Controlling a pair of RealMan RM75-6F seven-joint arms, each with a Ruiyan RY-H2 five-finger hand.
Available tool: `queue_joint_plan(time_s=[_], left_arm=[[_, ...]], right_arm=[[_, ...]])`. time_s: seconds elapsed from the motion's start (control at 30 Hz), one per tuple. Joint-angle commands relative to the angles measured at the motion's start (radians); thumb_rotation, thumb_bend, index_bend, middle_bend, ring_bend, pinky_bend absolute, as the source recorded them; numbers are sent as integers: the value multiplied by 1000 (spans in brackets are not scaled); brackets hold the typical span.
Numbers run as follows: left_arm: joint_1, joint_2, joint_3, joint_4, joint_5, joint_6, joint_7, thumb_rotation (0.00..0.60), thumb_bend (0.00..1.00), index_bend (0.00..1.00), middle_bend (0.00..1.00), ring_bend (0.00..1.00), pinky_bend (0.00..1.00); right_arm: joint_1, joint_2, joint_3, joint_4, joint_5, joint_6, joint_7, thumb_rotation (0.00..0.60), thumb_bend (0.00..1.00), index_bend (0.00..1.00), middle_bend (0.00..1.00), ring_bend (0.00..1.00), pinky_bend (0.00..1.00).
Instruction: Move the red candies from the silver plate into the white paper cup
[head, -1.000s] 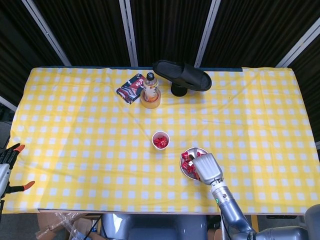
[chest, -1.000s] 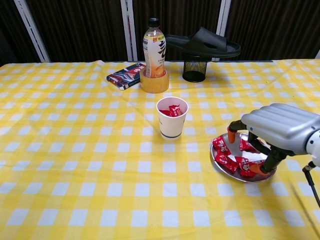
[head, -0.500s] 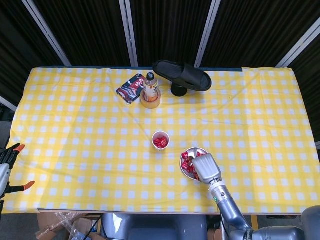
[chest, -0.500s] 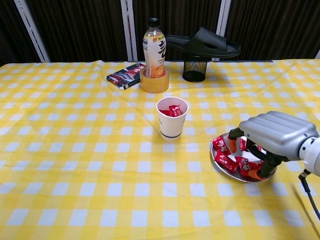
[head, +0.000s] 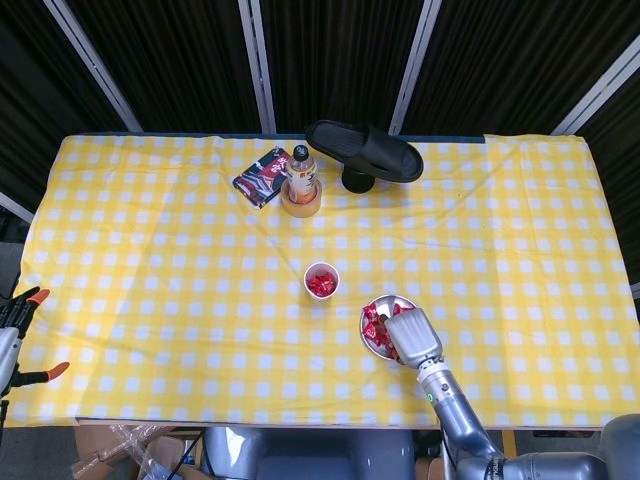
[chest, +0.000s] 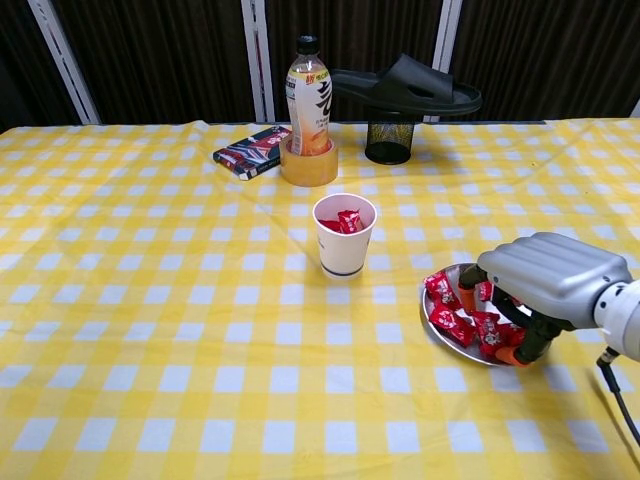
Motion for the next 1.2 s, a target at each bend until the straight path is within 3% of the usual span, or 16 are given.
queue_joint_plan(time_s=[0.03,0.4,0.67,0.9,1.2], left_arm=[[0,0,0,0,0,-1,0,600,33,0,0,0,0],[-1,1,1,-2,-1,-5,0,600,33,0,0,0,0],[-1,3,1,-4,-1,-7,-1,600,32,0,0,0,0],[-1,3,1,-4,-1,-6,-4,600,33,0,0,0,0],[-1,4,2,-4,3,-7,-6,600,33,0,0,0,0]], right_arm=[[-1,-1,4,6,4,-6,2,600,288,447,819,930,981],[-8,11,16,1,5,-11,2,600,289,456,819,930,980],[-16,12,14,-4,-4,-12,6,600,448,552,819,930,980],[-21,13,14,-9,-8,-11,2,600,454,555,819,930,980],[-12,75,50,-119,-65,30,-11,600,455,555,819,930,980]])
